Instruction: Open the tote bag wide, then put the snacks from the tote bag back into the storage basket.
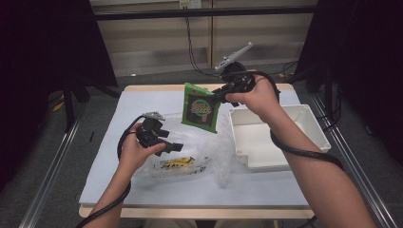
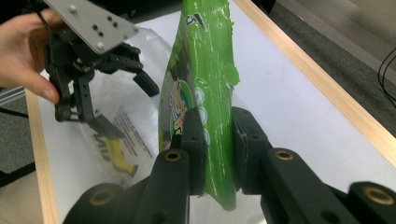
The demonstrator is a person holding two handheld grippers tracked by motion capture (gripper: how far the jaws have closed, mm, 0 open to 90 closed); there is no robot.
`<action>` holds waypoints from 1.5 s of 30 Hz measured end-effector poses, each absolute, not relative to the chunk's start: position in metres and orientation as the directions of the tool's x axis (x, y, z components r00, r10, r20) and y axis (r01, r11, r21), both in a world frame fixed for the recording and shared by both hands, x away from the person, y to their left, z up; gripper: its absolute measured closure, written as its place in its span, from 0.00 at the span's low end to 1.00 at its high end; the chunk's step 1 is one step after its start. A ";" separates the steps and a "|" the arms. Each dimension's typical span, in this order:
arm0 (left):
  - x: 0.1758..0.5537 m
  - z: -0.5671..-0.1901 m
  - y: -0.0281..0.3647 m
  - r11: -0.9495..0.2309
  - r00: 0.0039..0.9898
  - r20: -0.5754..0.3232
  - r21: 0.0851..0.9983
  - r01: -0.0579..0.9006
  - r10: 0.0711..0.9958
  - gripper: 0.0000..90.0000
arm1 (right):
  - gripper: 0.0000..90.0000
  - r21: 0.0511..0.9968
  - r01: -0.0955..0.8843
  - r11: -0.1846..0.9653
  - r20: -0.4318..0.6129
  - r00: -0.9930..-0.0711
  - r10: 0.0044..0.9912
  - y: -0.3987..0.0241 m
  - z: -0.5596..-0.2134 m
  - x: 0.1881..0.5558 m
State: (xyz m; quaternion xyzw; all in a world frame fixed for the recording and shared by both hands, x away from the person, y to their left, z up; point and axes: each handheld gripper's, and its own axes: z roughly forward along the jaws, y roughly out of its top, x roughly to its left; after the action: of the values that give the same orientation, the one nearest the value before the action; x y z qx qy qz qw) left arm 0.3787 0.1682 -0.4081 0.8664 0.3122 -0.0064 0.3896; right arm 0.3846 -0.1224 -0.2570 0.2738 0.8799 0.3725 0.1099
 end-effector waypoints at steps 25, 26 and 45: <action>0.379 -0.411 0.165 -0.500 0.808 -0.264 0.673 0.545 0.526 0.09 | 0.86 0.698 0.419 0.581 -0.026 -0.796 0.605 -0.209 -0.255 0.380; 0.379 -0.412 0.165 -0.501 0.809 -0.263 0.673 0.544 0.526 0.09 | 0.86 0.697 0.424 0.578 -0.029 -0.789 0.613 -0.213 -0.257 0.380; 0.380 -0.414 0.165 -0.508 0.802 -0.265 0.657 0.557 0.536 0.09 | 0.85 0.672 0.470 0.572 -0.042 -0.747 0.663 -0.272 -0.280 0.381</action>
State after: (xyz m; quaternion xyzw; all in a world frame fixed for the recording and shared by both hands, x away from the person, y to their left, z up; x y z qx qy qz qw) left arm 0.3803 0.1649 -0.4142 0.8683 0.3147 -0.0138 0.3830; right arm 0.3813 -0.2722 -0.2801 0.3238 0.8746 0.3300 0.1462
